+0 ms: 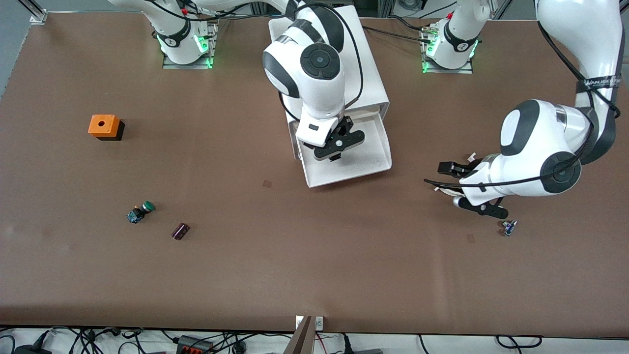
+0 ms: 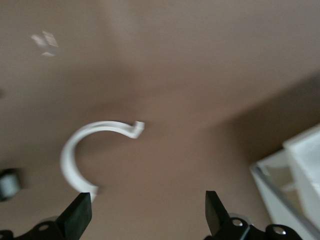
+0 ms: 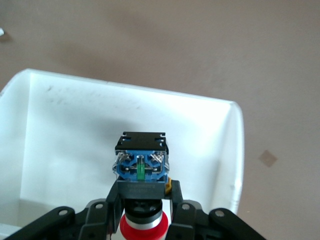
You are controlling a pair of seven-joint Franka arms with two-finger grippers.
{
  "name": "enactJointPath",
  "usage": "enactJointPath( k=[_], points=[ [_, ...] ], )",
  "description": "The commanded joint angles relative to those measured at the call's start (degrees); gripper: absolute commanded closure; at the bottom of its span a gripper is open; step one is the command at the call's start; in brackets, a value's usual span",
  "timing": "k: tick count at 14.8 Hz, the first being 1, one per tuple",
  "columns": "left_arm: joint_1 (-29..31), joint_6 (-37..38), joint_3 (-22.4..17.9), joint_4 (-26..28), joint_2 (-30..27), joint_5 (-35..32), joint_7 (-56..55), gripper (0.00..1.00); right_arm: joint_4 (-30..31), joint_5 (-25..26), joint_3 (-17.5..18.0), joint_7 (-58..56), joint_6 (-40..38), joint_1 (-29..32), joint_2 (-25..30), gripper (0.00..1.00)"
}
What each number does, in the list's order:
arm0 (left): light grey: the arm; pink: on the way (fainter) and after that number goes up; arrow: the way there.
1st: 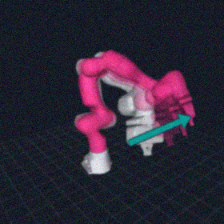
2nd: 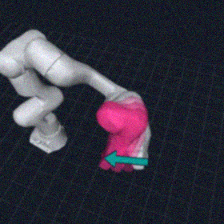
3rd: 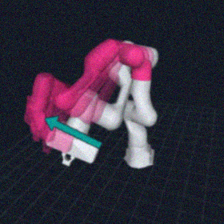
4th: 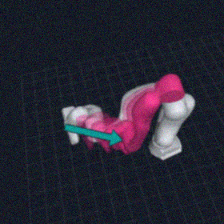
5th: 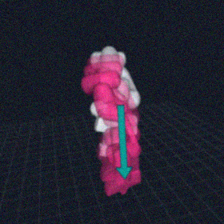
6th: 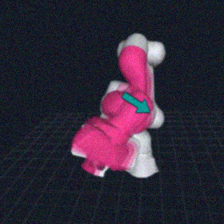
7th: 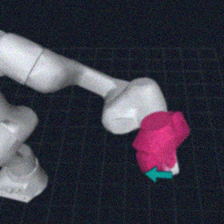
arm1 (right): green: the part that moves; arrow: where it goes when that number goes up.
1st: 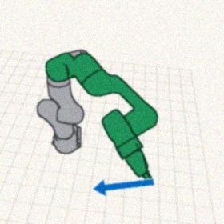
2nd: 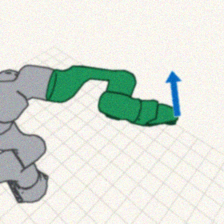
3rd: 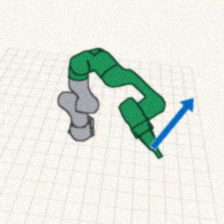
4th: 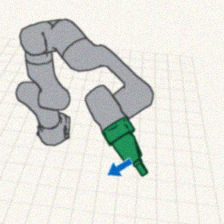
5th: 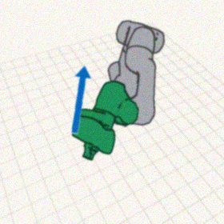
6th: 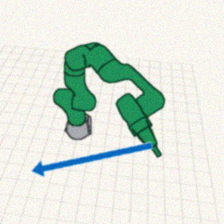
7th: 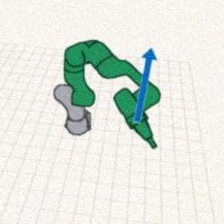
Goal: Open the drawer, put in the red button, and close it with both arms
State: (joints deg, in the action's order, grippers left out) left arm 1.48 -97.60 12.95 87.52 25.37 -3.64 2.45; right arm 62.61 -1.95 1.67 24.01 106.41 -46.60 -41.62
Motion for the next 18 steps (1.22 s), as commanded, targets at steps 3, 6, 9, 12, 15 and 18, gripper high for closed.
enactJointPath(
  k=[3, 6, 9, 12, 15, 18],
  points=[
    [-0.42, -0.13, 0.23, -12.09, 5.11, -10.25, -0.70, 0.00, -2.41, -6.22, 0.88, 0.86, -0.42, 0.45, -2.76, 1.00],
    [0.02, -0.22, 0.14, -13.07, 6.80, -10.07, 0.36, 0.00, -2.41, -6.22, 0.97, 1.83, 0.81, 0.28, -4.08, 1.00],
    [0.02, -0.14, 0.14, -13.07, 6.80, -9.90, 0.19, 0.00, -2.41, -5.79, 0.88, 2.01, 2.65, -0.24, -5.22, 1.00],
    [0.02, -0.14, 0.14, -13.07, 6.80, -9.37, 0.27, 0.00, -2.41, -5.78, 0.70, 2.01, 3.63, -0.60, -6.11, 1.00],
    [0.02, -0.14, 0.14, -13.07, 6.80, -9.37, 0.19, 0.00, -2.41, -5.70, 0.44, 2.01, 4.15, -0.60, -6.46, 0.53],
    [0.02, -0.14, 0.14, -13.07, 6.71, -9.28, 0.10, 0.00, -2.58, -4.38, 0.09, 3.49, 3.10, -0.60, -5.58, 0.00]
  ],
)
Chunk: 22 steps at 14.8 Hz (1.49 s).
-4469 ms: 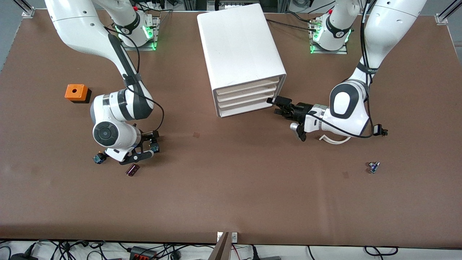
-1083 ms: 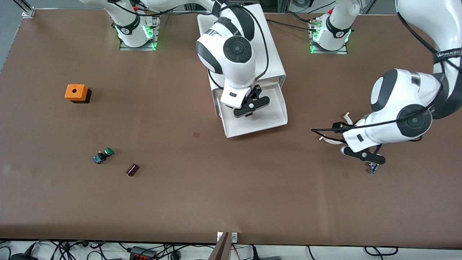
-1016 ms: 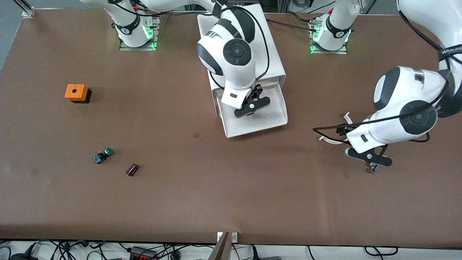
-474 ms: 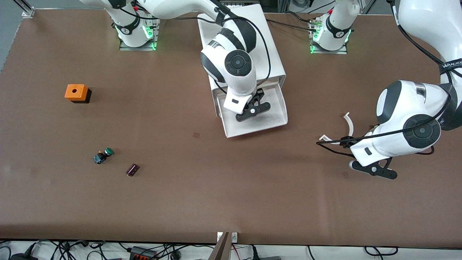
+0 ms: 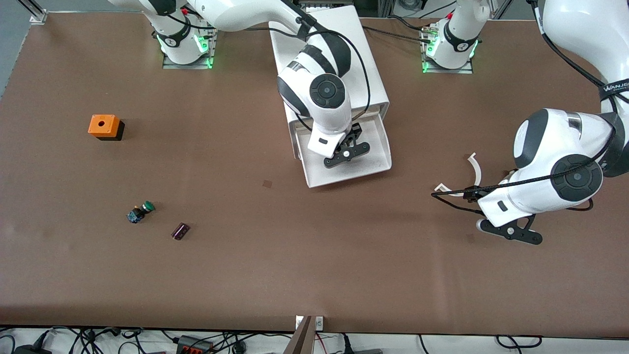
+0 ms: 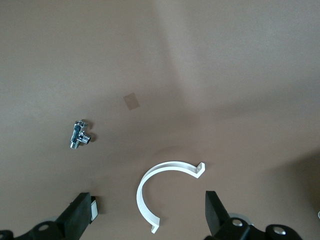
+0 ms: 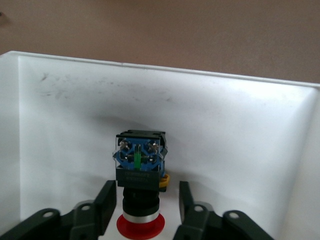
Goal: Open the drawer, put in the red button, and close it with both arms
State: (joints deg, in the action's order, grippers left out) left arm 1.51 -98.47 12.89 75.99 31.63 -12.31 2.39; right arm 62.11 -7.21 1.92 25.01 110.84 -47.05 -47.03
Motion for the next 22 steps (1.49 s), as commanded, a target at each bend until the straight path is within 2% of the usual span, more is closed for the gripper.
enactJointPath(
  k=[1, 4, 7, 9, 10, 11, 13, 15, 17, 20, 22],
  points=[
    [-0.11, 0.74, 0.30, -1.55, 0.46, -0.61, -0.02, 0.00, -2.69, 1.05, -0.25, 3.90, -1.41, -0.15, 0.45, 0.00],
    [-0.72, 0.65, 0.30, -1.55, 0.37, -0.17, -2.81, 0.00, -8.04, 2.20, -1.65, 4.18, -4.83, 0.55, 0.89, 0.00],
    [-0.90, 0.13, 1.17, -0.67, 0.28, 6.23, -12.03, 0.00, -9.29, 2.20, -5.51, 3.21, -8.08, 3.71, 3.60, 0.00],
    [-0.72, -4.68, 2.14, 2.21, 0.02, 11.76, -17.56, 0.00, -9.11, 2.28, -8.15, -0.02, -9.58, 6.34, 4.84, 0.00],
    [-0.98, -6.89, 4.06, 3.97, -0.33, 12.40, -21.86, 0.00, -9.02, 2.02, -9.47, -4.22, -9.94, 8.27, 5.19, 0.00],
    [-1.07, -9.08, 6.25, 5.21, -0.34, 12.32, -26.95, 0.00, -9.02, 2.02, -9.65, -8.53, -10.20, 10.55, 5.72, 0.00],
    [-2.56, -13.82, 8.20, 7.67, -0.34, 12.23, -33.57, 0.00, -8.85, 1.58, -9.66, -11.03, -10.81, 14.51, 7.30, 0.00],
    [-5.72, -18.84, 8.21, 9.17, 0.36, 12.23, -35.17, 0.00, -8.67, 1.32, -9.13, -12.60, -15.18, 19.34, 8.36, 0.00],
    [-8.09, -22.01, 7.94, 10.57, 1.33, 11.88, -35.44, 0.00, -8.58, 2.10, -9.65, -16.81, -20.20, 20.24, 8.97, 0.00],
    [-11.18, -30.70, 7.94, 15.40, 1.86, 5.22, -42.17, 0.00, -8.32, 2.02, -10.36, -18.33, -24.78, 23.92, 9.42, 0.00],
    [-13.54, -32.04, 7.94, 17.43, 2.04, 4.58, -46.23, 0.00, -8.32, 2.02, -10.36, -18.24, -26.81, 26.38, 9.59, 0.00]
  ],
)
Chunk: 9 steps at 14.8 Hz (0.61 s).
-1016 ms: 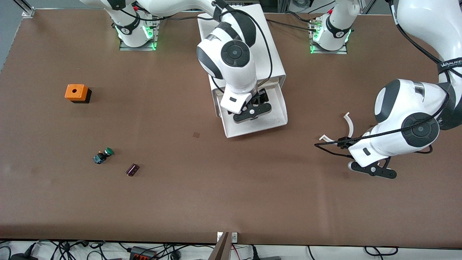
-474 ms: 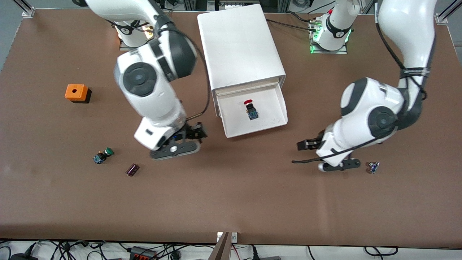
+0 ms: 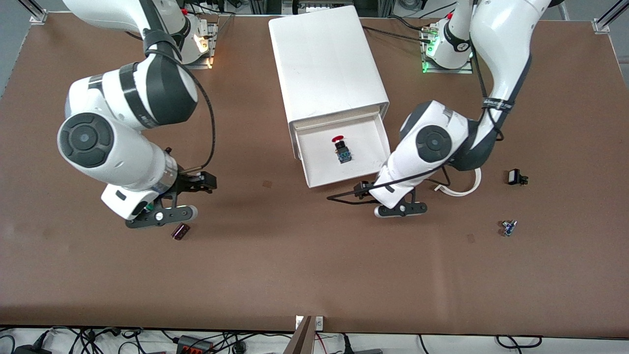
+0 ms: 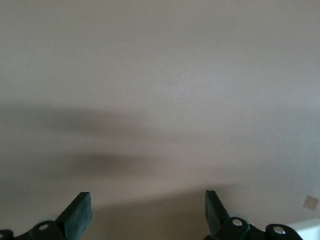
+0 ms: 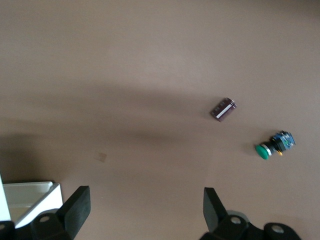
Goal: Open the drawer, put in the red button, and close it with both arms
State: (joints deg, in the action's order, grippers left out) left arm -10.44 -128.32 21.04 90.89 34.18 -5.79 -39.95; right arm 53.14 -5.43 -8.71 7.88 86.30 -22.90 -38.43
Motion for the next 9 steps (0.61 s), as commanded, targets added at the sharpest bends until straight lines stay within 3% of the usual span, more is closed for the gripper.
enactJointPath(
  k=[1, 5, 9],
  points=[
    [-2.30, -2.11, -0.12, 3.32, -0.52, -1.94, -5.65, 0.00, 0.65, 0.24, 0.01, -1.20, -2.71, 3.11, 0.99, 0.00],
    [-2.05, -1.40, 2.94, 8.66, -2.62, -1.94, -9.44, 0.00, 6.00, -0.11, 0.09, -1.11, -0.97, 9.43, 5.02, 0.00],
    [-1.87, -0.35, 6.02, 11.94, -5.26, -1.85, -9.62, 0.00, 16.71, 0.33, 0.18, -1.29, 5.26, 12.51, 12.66, 0.00]
  ],
)
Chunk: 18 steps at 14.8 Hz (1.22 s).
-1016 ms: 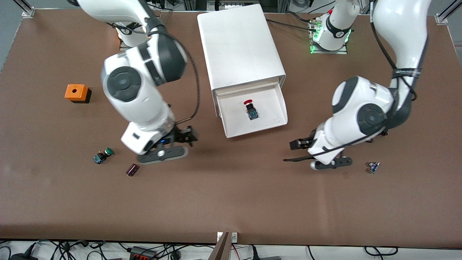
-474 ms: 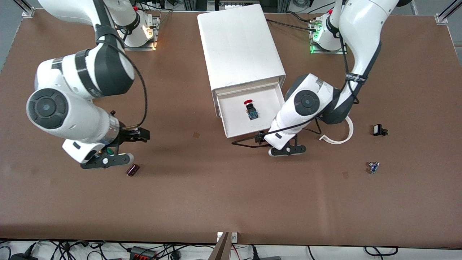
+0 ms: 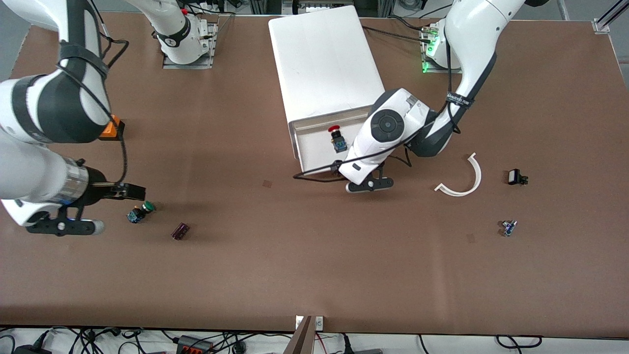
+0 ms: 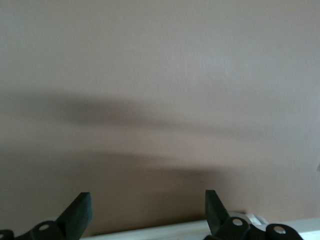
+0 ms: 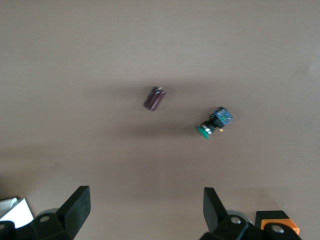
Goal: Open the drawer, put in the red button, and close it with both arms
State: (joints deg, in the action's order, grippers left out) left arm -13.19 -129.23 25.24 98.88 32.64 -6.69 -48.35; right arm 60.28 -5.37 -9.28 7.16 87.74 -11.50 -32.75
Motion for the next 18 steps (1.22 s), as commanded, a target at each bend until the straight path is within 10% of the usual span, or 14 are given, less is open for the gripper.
enactJointPath(
  k=[1, 12, 18],
  points=[
    [0.97, 1.86, 3.13, 3.95, -3.64, -0.96, -1.22, 0.00, 12.38, 0.19, 1.02, -1.26, 5.84, 2.44, 8.91, 0.00],
    [0.27, 13.39, 6.84, 3.16, -3.46, -0.17, -1.13, 0.00, 17.68, 5.45, 5.59, -9.53, 0.16, 12.47, 19.99, 0.00],
    [-0.08, 13.47, 6.84, 2.98, -3.02, -0.08, -1.13, 0.00, 33.04, 6.25, 5.76, -9.26, 8.57, 11.77, 29.57, 0.00]
  ],
)
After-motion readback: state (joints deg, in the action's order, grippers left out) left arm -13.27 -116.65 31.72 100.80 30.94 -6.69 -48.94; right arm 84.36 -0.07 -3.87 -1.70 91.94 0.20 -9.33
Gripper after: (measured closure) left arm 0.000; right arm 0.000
